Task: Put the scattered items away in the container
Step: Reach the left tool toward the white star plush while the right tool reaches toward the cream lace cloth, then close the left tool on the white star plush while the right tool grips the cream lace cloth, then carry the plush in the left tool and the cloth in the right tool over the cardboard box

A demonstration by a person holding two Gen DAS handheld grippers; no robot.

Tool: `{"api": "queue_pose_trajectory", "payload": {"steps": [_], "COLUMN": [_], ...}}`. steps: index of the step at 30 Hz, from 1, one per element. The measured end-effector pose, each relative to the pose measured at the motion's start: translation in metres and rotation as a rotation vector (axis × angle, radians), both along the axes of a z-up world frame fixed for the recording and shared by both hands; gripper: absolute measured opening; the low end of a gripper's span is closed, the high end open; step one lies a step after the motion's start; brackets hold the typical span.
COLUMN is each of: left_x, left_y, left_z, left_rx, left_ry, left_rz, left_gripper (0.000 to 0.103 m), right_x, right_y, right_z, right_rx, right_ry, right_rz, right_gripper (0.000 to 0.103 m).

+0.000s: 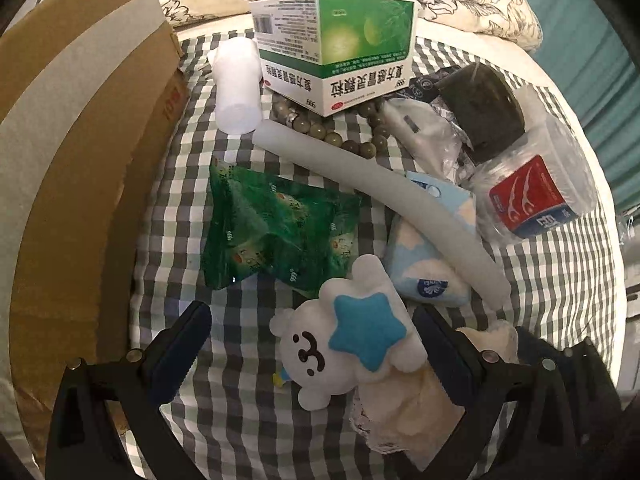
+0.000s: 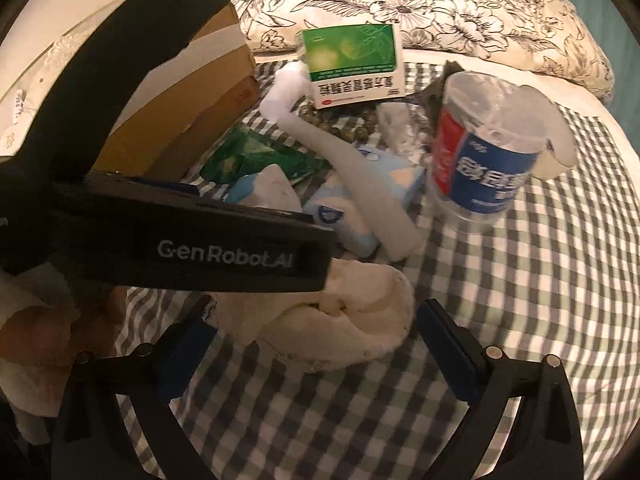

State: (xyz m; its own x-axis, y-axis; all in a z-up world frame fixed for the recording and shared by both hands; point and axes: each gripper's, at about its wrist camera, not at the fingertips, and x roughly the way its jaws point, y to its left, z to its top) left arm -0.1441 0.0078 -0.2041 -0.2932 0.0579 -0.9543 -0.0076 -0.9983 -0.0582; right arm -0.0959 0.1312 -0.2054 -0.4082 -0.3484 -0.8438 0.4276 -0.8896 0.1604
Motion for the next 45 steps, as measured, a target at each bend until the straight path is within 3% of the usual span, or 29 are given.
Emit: {"api": "queue_pose_trajectory", "payload": {"steps": [3, 10, 13, 16, 18, 21, 28, 45], "left_x": [-0.004, -0.005, -0.003, -0.004, -0.003, -0.001, 0.006, 0.042], "left_y": [-0.004, -0.008, -0.003, -0.003, -0.004, -0.003, -0.008, 0.004], "left_z": [-0.001, -0.008, -0.005, -0.006, -0.007, -0.004, 0.007, 0.067], "left_rx": [0.0, 0.006, 0.007, 0.013, 0.007, 0.002, 0.0, 0.001], "left_ry": [0.002, -0.011, -0.009, -0.006, -0.007, 0.006, 0.036, 0.243], "left_rz": [0.0, 0.003, 0.007, 0.006, 0.003, -0.009, -0.008, -0.046], "left_gripper": [0.103, 0.103, 0.102, 0.089, 0.073, 0.067, 0.065, 0.065], "right_x": [-0.004, -0.002, 0.001, 0.002, 0.003, 0.004, 0.009, 0.034], "right_y": [0.0, 0.008, 0.017, 0.03, 0.039, 0.051, 0.055, 0.067], "right_z": [-0.006, -0.005, -0.003, 0.003, 0.009, 0.02, 0.036, 0.086], "right_rx": [0.011, 0.042, 0.051, 0.055, 0.057, 0.058, 0.043, 0.006], "right_ry": [-0.022, -0.016, -0.015, 0.002, 0.015, 0.032, 0.068, 0.201], "right_rz": [-0.01, -0.008, -0.021, -0.065, -0.094, -0.126, -0.149, -0.204], "right_gripper": [0.048, 0.017, 0.014, 0.013, 0.013, 0.013, 0.013, 0.013]}}
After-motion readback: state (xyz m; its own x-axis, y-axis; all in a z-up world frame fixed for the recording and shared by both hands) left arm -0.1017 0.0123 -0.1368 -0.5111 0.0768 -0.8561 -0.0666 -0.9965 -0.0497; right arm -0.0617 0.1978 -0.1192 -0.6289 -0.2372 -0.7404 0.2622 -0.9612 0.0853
